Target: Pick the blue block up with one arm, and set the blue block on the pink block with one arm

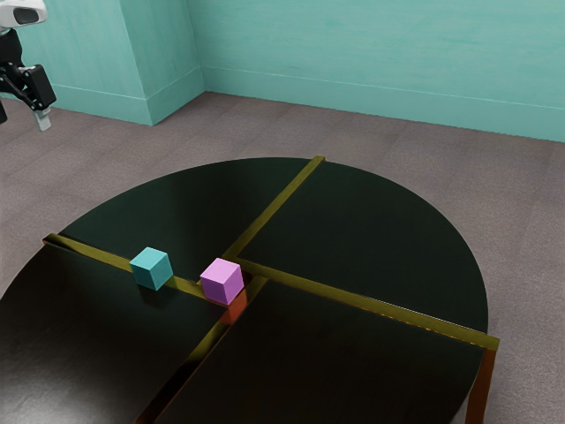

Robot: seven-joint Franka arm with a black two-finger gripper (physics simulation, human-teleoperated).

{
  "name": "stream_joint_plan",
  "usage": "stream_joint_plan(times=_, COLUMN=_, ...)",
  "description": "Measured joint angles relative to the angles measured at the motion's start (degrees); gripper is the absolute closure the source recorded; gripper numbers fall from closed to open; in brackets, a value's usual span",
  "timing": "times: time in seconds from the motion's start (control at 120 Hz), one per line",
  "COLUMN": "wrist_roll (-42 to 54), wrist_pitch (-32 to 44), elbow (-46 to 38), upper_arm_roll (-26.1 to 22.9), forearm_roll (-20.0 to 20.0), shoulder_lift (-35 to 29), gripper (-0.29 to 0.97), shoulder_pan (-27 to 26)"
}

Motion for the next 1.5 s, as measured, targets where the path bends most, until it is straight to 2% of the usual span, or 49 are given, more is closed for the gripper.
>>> stream_joint_plan(times=0.175, wrist_roll=0.1, wrist_pitch=-0.1, elbow=0.3, upper_arm_roll=1.2, forearm_roll=-0.6, shoulder_lift=-0.2, gripper=0.0, shoulder_pan=0.0)
stream_joint_plan(times=0.275, wrist_roll=0.0, wrist_pitch=-2.5, elbow=13.1, upper_arm_roll=1.2, forearm_roll=-0.9, shoulder_lift=-1.0, gripper=0.0, shoulder_pan=0.0)
stream_joint_plan(times=0.342, wrist_roll=0.7, wrist_pitch=-3.5, elbow=16.7, upper_arm_roll=3.0, forearm_roll=-0.4, shoulder_lift=-0.4, gripper=0.0, shoulder_pan=-0.2)
stream_joint_plan(times=0.417, wrist_roll=2.5, wrist_pitch=-2.6, elbow=15.1, upper_arm_roll=9.7, forearm_roll=-0.2, shoulder_lift=2.7, gripper=0.0, shoulder_pan=0.5)
stream_joint_plan(times=0.525, wrist_roll=4.9, wrist_pitch=2.7, elbow=8.9, upper_arm_roll=13.9, forearm_roll=-1.6, shoulder_lift=9.9, gripper=0.0, shoulder_pan=-0.1)
stream_joint_plan(times=0.608, wrist_roll=6.8, wrist_pitch=8.2, elbow=6.3, upper_arm_roll=16.9, forearm_roll=-5.4, shoulder_lift=17.7, gripper=0.0, shoulder_pan=0.4)
stream_joint_plan(times=0.767, wrist_roll=10.4, wrist_pitch=19.1, elbow=-1.3, upper_arm_roll=17.6, forearm_roll=-14.1, shoulder_lift=26.9, gripper=0.0, shoulder_pan=6.0)
stream_joint_plan(times=0.808, wrist_roll=11.0, wrist_pitch=22.0, elbow=-2.5, upper_arm_roll=17.3, forearm_roll=-15.5, shoulder_lift=29.0, gripper=0.0, shoulder_pan=7.0)
stream_joint_plan(times=0.892, wrist_roll=12.2, wrist_pitch=26.7, elbow=-3.0, upper_arm_roll=13.6, forearm_roll=-17.6, shoulder_lift=32.6, gripper=0.0, shoulder_pan=11.8)
stream_joint_plan(times=1.008, wrist_roll=12.9, wrist_pitch=31.2, elbow=-3.2, upper_arm_roll=11.5, forearm_roll=-19.2, shoulder_lift=35.1, gripper=0.0, shoulder_pan=13.4)
stream_joint_plan(times=1.192, wrist_roll=13.5, wrist_pitch=35.0, elbow=-7.8, upper_arm_roll=3.5, forearm_roll=-19.6, shoulder_lift=31.0, gripper=0.0, shoulder_pan=13.4)
stream_joint_plan(times=1.5, wrist_roll=14.1, wrist_pitch=39.4, elbow=-15.0, upper_arm_roll=-2.5, forearm_roll=-19.2, shoulder_lift=28.0, gripper=0.0, shoulder_pan=11.7)
